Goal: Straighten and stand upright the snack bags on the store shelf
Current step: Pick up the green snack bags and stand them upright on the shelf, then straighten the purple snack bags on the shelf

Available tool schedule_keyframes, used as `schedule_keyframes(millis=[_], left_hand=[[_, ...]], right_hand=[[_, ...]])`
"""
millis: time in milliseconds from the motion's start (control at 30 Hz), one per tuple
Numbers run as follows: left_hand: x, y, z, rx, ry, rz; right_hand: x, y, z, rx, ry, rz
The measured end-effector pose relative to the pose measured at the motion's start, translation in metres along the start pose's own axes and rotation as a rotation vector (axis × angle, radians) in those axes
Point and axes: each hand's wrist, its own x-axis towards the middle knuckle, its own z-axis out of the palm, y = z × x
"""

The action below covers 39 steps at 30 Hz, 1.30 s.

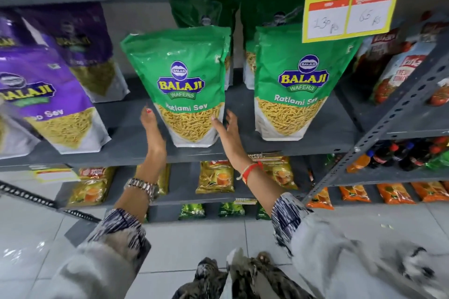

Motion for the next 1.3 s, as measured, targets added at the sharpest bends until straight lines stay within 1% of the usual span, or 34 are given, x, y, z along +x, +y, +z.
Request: schedule_keyframes(millis=[33,67,167,267,433,567,700,767,833,933,1000,1067,1133,1200,1267,1300], left_hand=[[-0.004,0.006,0.006,-0.012,-0.074,-0.035],[-0.010,0.010,0.012,-0.001,-0.111,-0.021],[-0.018,0.007,0.023,-0.019,-0.139,0.081],[-0.019,0.004,0.027,0.001,-0.188,0.093],[-0.018,-0.001,0.032,0.062,-0.302,0.095],[-0.017,-0.002,0.036,0.042,-0.314,0.087],[-0.016,-0.008,0.036,0.053,-0.315,0.085],[-0.017,-0.009,0.037,0.064,-0.306,0.090],[-0.016,-0.010,0.038,0.065,-0.274,0.084],[-0.012,-0.014,0.034,0.041,-0.136,0.099],[-0.016,-0.018,0.024,0.056,-0.011,0.155],[-0.026,-0.020,0.005,0.048,0.070,0.256],[-0.035,-0.018,-0.021,0.006,0.167,0.368],[-0.033,-0.014,-0.054,-0.015,0.316,0.475],[-0.022,-0.012,-0.092,-0.021,0.478,0.509],[-0.012,-0.010,-0.114,-0.017,0.527,0.498]], right_hand=[[0.004,0.001,0.004,0.009,-0.009,0.012],[0.003,-0.003,0.007,-0.006,-0.020,0.020],[-0.005,-0.016,0.007,-0.008,-0.032,-0.027],[0.000,-0.011,0.000,0.044,-0.022,-0.075],[0.000,-0.011,-0.008,0.063,0.015,-0.086],[0.004,-0.010,-0.013,0.077,0.051,-0.064],[0.005,-0.007,-0.016,0.056,0.049,-0.076],[0.003,-0.006,-0.015,0.048,0.048,-0.051],[0.002,-0.007,-0.014,0.034,0.074,-0.034],[-0.006,-0.004,-0.011,0.029,0.220,-0.076],[-0.021,0.000,-0.006,-0.006,0.337,-0.179],[-0.038,0.009,0.006,-0.077,0.406,-0.288],[-0.055,0.021,0.028,-0.145,0.357,-0.336],[-0.065,0.034,0.058,-0.176,0.225,-0.354],[-0.065,0.043,0.092,-0.179,0.107,-0.349],[-0.062,0.044,0.111,-0.168,0.057,-0.331]])
